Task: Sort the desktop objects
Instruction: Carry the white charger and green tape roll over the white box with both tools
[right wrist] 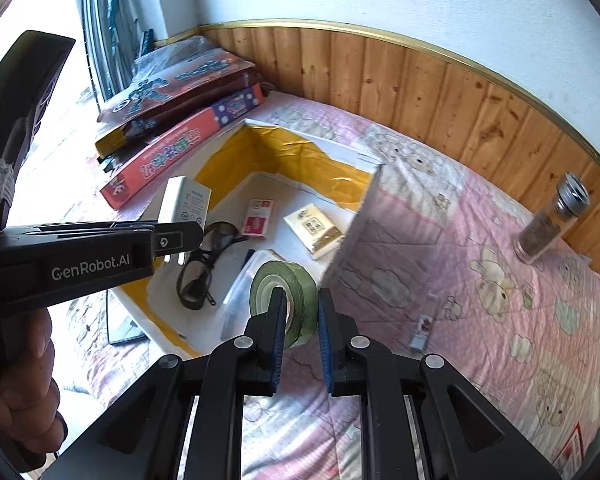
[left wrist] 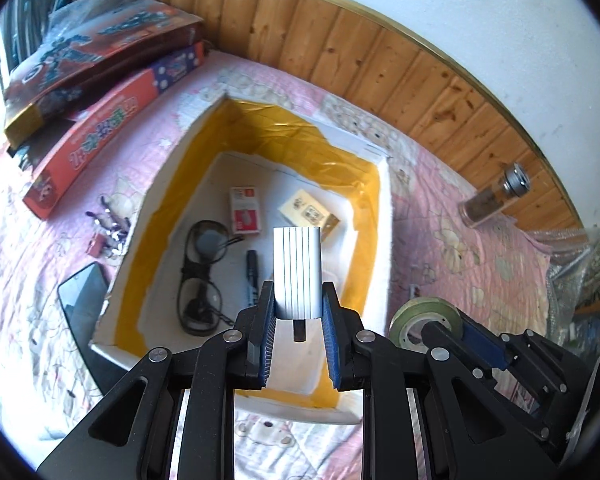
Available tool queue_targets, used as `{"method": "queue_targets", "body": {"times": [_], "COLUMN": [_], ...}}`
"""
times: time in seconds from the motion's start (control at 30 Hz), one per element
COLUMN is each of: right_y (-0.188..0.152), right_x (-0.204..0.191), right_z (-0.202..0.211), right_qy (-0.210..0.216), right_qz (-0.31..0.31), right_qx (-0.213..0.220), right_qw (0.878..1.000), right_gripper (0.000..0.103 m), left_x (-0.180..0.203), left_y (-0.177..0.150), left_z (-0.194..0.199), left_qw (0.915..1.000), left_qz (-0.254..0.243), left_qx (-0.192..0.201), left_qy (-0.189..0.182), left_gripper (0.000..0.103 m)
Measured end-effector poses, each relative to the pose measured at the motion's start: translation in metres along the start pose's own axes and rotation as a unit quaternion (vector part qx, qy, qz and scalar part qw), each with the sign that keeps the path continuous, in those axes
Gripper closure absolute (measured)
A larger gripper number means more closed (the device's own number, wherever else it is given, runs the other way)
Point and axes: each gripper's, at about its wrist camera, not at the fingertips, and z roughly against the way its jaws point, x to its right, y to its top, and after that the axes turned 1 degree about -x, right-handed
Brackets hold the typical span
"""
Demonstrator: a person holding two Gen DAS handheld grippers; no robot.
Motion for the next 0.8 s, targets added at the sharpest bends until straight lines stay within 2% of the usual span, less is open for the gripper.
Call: {"method": "queue_targets", "body": {"times": [0.4, 0.8], "right_y": [0.023, 0.053], "right_x": [-0.040, -0.035], "right_z": [-0.018, -0.046], "right_qy": [0.030, 0.049], "right_qz": [0.040, 0.047], "right_qx": [-0.008, -0.022], "right_qw": [0.999, 0.997], "right_gripper": [0.086, 0.086], "left_x": [-0.037, -0.046], "left_y": [-0.001, 0.005], "left_z": [0.001, -0.010], "left_qw": [0.9991, 0.9982], "left_qz": [0.039, 0.055], "left_qx": [0.003, -0.004], "left_qy": [0.018, 0.025], "left_gripper": [0.081, 0.081]}}
